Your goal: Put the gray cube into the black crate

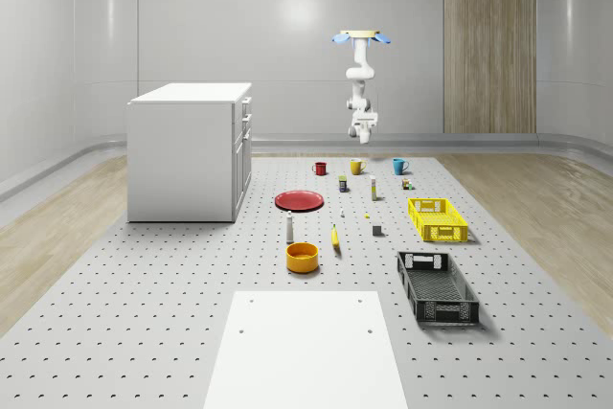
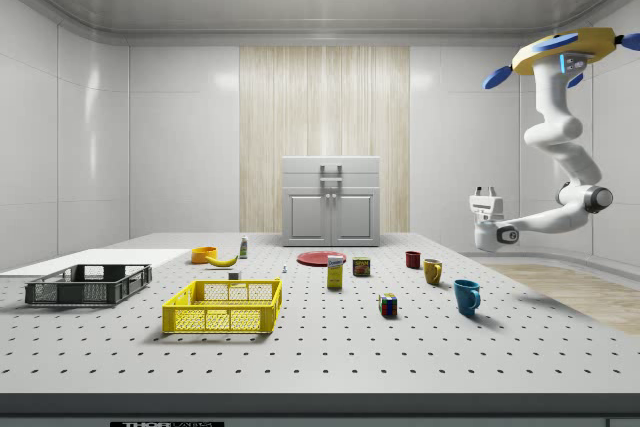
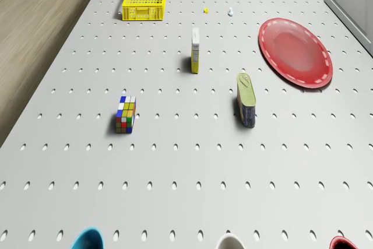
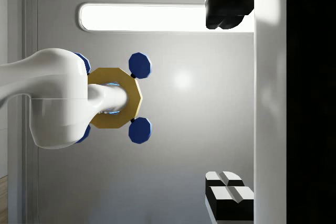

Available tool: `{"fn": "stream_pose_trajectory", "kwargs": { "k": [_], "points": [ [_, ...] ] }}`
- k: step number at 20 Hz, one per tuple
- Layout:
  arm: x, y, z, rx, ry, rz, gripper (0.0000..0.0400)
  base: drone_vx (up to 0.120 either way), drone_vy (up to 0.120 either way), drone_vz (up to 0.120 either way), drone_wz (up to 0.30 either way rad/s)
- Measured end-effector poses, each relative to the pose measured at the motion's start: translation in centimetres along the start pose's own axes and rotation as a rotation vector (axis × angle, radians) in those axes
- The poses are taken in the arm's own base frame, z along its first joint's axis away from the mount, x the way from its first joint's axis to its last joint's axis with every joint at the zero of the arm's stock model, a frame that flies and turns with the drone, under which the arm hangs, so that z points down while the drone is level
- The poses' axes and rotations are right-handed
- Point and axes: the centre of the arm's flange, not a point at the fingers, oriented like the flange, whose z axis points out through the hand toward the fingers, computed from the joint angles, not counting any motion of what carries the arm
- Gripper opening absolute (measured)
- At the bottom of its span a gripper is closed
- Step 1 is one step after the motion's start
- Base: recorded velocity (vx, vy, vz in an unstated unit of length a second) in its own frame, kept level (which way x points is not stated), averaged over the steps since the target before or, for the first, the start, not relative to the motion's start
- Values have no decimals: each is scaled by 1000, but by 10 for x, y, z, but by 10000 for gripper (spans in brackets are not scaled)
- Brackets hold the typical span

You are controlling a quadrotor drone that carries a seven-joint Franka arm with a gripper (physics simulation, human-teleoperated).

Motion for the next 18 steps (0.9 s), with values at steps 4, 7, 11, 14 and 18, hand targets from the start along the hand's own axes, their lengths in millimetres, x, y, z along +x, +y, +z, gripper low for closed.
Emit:
{"fn": "stream_pose_trajectory", "kwargs": {
  "k": [4, 7, 11, 14, 18],
  "points": [
    [0, 0, 0, 2, 2, 0, 400, 120, 0, 0, 0],
    [0, 0, -1, 3, 4, 0, 400, 120, 0, 0, 0],
    [-1, 0, -1, 5, 7, 0, 400, 120, 0, 0, 0],
    [-1, 0, -1, 6, 10, 0, 400, 120, 0, 0, 0],
    [-1, 0, -1, 6, 14, 0, 400, 120, 0, 0, 0]
  ]
}}
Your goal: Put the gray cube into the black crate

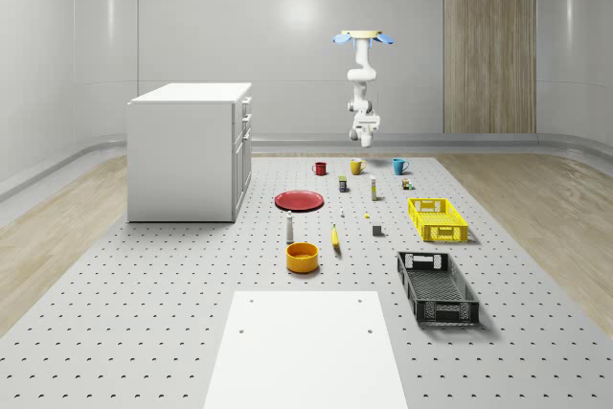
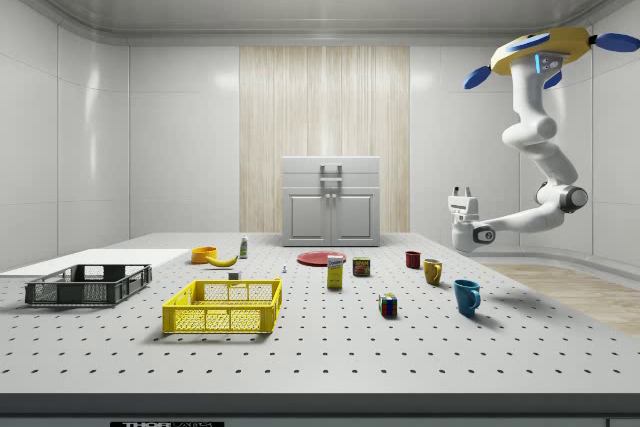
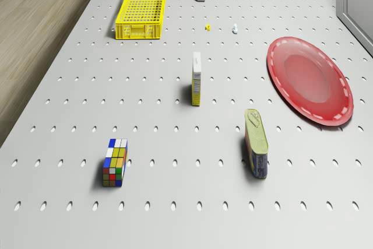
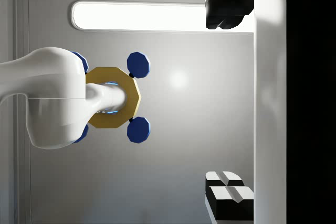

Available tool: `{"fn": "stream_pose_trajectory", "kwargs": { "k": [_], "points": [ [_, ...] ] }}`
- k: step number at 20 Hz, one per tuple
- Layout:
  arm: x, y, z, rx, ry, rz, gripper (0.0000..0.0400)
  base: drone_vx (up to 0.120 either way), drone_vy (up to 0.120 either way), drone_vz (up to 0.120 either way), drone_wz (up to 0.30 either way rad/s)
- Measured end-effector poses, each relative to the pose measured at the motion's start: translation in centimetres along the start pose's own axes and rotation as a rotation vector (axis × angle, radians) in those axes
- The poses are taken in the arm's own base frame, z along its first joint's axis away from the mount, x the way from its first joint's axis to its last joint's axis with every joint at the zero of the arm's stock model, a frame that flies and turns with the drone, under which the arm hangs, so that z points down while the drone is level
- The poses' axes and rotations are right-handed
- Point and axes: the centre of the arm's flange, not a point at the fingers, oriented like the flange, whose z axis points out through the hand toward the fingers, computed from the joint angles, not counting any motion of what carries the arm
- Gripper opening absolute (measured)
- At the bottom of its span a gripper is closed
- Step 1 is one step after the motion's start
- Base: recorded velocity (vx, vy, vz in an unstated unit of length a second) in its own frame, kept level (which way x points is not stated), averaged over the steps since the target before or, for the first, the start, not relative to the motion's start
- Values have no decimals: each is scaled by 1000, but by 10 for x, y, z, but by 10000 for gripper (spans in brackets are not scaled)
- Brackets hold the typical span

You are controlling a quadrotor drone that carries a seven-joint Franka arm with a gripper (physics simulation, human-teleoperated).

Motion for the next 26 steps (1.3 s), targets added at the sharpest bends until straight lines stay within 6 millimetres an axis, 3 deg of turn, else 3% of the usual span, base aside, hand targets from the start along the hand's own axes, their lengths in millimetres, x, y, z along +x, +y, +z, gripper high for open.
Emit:
{"fn": "stream_pose_trajectory", "kwargs": {
  "k": [17, 26],
  "points": [
    [-8, -6, 1, -64, 82, -1, 400, 120, 0, 0, 0],
    [-34, -32, 12, -332, 359, -6, 400, 120, 0, 0, 0]
  ]
}}
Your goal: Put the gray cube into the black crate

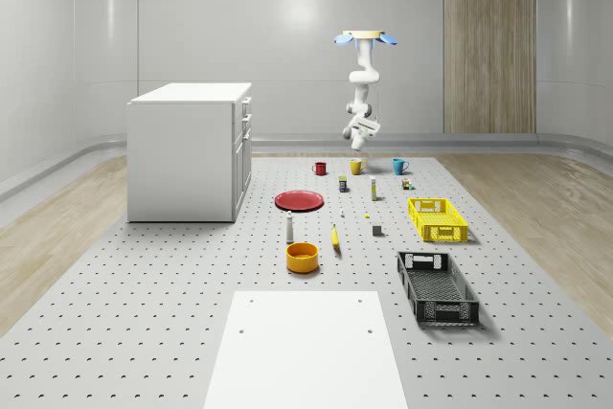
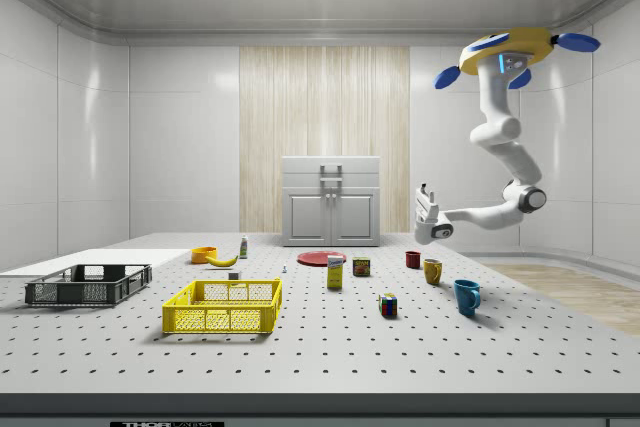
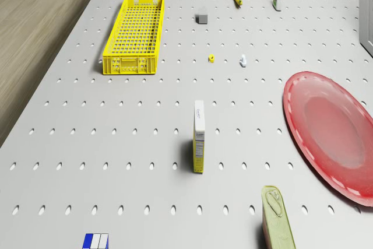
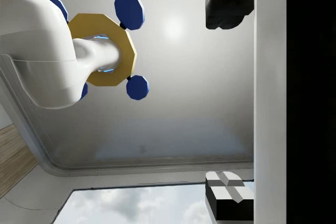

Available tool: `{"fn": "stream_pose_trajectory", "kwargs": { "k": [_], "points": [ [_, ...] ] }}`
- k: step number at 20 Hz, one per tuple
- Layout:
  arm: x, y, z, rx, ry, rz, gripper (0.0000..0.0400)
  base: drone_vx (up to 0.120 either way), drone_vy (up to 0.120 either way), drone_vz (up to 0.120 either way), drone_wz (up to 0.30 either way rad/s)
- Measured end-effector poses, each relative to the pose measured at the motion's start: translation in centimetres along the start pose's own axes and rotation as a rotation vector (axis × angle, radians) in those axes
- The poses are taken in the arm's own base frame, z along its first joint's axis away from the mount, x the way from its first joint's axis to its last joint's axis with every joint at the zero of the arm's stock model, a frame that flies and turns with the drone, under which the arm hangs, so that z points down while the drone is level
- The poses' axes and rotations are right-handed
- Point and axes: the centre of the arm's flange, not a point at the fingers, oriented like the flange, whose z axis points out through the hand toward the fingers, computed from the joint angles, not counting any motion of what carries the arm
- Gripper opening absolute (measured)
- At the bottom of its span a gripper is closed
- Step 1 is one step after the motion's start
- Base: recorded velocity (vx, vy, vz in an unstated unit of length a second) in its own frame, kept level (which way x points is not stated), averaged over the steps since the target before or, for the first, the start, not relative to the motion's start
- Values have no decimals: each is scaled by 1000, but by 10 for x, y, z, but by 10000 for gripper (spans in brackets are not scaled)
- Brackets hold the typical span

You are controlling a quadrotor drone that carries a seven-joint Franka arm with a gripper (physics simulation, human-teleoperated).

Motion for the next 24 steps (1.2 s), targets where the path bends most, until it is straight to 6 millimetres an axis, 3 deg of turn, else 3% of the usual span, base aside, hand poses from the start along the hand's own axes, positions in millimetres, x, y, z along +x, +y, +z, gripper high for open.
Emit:
{"fn": "stream_pose_trajectory", "kwargs": {
  "k": [5, 10, 13, 16, 20, 24],
  "points": [
    [-39, -38, 17, -405, 407, -12, 400, 120, 0, 0, 0],
    [-71, -68, 85, -1000, 1000, -29, 400, 120, 0, -40, 0],
    [-69, -65, 129, -1316, 1313, -38, 400, 120, 0, -120, 0],
    [-60, -55, 156, -1537, 1533, -47, 400, 120, 0, -120, 0],
    [-50, -44, 174, -1707, 1704, -57, 400, 120, 0, -120, 0],
    [-44, -37, 182, -1791, 1789, -63, 400, 120, 0, -10, 0]
  ]
}}
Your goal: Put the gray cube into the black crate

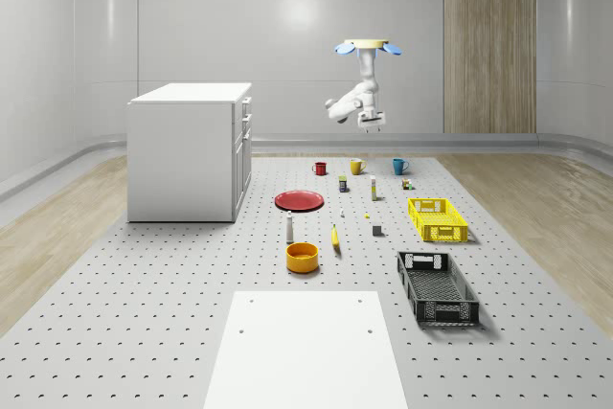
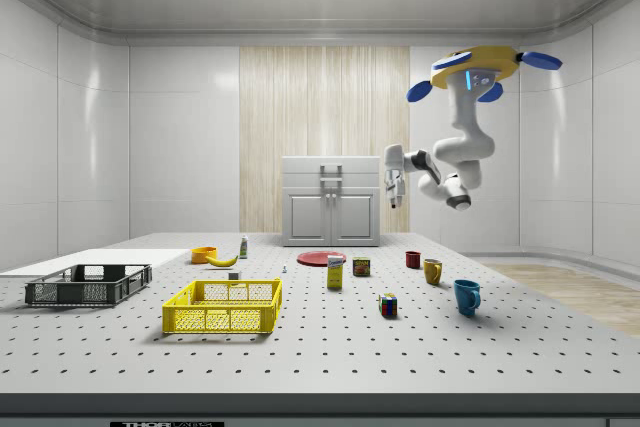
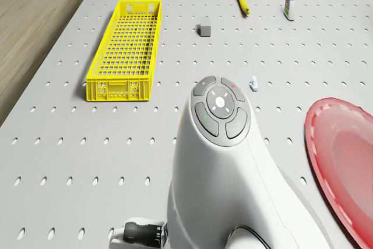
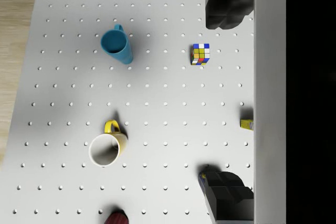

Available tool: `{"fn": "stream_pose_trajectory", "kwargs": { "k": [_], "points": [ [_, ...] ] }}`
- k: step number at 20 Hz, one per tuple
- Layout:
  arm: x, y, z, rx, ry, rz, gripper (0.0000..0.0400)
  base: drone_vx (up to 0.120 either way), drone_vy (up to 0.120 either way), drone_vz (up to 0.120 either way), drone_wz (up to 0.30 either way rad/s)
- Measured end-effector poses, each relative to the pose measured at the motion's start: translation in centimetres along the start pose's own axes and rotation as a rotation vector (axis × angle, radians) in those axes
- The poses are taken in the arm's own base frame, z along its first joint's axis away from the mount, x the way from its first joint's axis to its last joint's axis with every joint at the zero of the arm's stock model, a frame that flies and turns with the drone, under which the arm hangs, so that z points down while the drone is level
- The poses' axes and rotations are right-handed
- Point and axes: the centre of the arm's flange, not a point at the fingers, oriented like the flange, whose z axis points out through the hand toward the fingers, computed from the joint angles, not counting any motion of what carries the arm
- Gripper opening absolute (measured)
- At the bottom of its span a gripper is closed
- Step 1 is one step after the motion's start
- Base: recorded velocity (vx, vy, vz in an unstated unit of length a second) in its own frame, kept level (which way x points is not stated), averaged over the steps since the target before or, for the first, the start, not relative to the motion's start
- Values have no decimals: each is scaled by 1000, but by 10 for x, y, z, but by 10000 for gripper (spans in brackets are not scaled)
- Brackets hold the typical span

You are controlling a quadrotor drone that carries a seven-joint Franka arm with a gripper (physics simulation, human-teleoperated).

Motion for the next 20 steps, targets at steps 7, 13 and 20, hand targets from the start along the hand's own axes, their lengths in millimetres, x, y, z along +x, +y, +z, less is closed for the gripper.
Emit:
{"fn": "stream_pose_trajectory", "kwargs": {
  "k": [7, 13, 20],
  "points": [
    [-6, -6, 0, -56, 59, -2, 400, 120, -57, 0, 0],
    [-7, -7, 0, -70, 75, -2, 400, 120, -27, -53, 0],
    [-8, -8, 0, -75, 81, -2, 400, 120, 0, -120, 0]
  ]
}}
